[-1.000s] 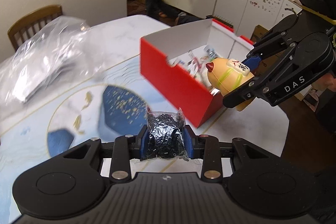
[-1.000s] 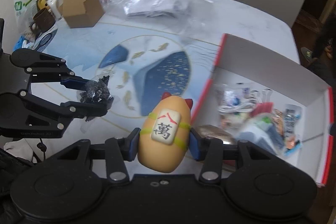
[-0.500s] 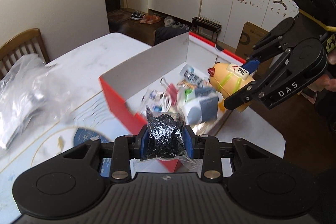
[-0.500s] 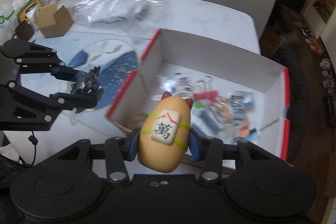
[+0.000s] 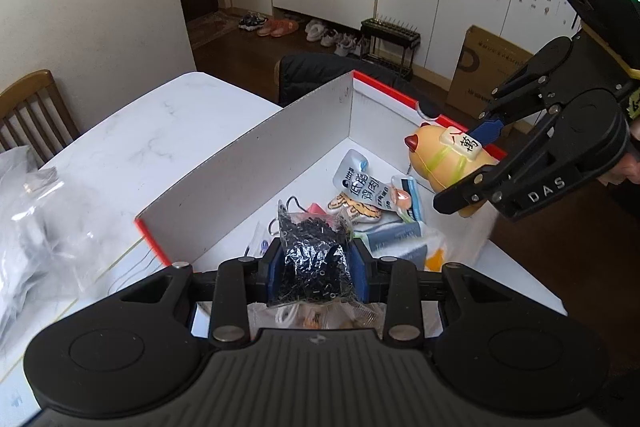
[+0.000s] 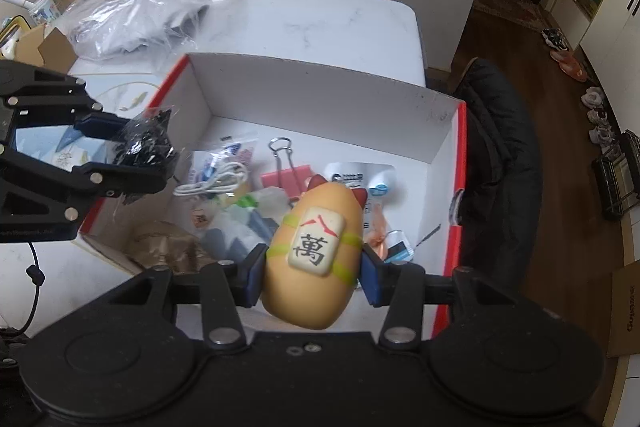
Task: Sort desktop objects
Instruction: 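Lift and carry the foil packet with the left tool while the right tool carries the figurine to the shoebox, then lower the foil packet into the shoebox and open the left tool while the right tool releases the figurine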
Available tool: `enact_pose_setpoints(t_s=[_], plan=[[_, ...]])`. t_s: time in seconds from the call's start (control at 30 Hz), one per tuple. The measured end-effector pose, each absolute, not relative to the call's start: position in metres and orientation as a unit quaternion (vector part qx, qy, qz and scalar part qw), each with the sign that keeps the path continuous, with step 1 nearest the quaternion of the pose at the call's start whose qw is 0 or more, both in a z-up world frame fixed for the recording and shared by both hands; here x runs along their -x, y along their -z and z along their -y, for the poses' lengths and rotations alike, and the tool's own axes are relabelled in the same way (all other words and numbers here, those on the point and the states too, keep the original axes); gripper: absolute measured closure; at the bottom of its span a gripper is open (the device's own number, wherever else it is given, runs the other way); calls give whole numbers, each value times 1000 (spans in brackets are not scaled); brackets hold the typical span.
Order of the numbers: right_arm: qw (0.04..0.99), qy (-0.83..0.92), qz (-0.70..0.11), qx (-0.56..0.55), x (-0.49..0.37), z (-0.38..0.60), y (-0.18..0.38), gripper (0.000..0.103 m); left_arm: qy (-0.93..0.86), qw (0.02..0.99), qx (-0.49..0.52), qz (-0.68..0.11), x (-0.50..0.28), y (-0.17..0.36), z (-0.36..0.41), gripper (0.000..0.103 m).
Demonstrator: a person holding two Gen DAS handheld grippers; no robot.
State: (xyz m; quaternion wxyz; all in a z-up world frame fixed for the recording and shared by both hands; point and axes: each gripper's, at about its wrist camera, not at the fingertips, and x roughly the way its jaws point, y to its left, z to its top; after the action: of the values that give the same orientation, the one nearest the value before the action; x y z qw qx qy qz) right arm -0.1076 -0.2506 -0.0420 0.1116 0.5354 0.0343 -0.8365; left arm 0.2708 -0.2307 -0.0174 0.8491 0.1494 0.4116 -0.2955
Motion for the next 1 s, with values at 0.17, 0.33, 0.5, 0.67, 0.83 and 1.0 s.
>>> enact_pose_setpoints(t_s=[0.17,0.33,0.5,0.67,0.83,1.0], plan=[[115,830,-37,-545,121,247,56,57,288,845,-148,-425,-293,29,242,70],[124,826,-42,-548,137,249,67,57,277,839,-149,-444,-310,45,249,70],[125,823,-50,-552,151,251,79,57,264,834,-151,-460,-325,62,250,70],[130,818,-55,-558,163,257,92,57,257,829,-154,-472,-335,72,250,70],[135,816,-54,-559,168,262,98,57,257,824,-156,-481,-341,80,251,70],[139,814,-52,-562,170,261,101,57,263,817,-153,-489,-346,83,252,69]])
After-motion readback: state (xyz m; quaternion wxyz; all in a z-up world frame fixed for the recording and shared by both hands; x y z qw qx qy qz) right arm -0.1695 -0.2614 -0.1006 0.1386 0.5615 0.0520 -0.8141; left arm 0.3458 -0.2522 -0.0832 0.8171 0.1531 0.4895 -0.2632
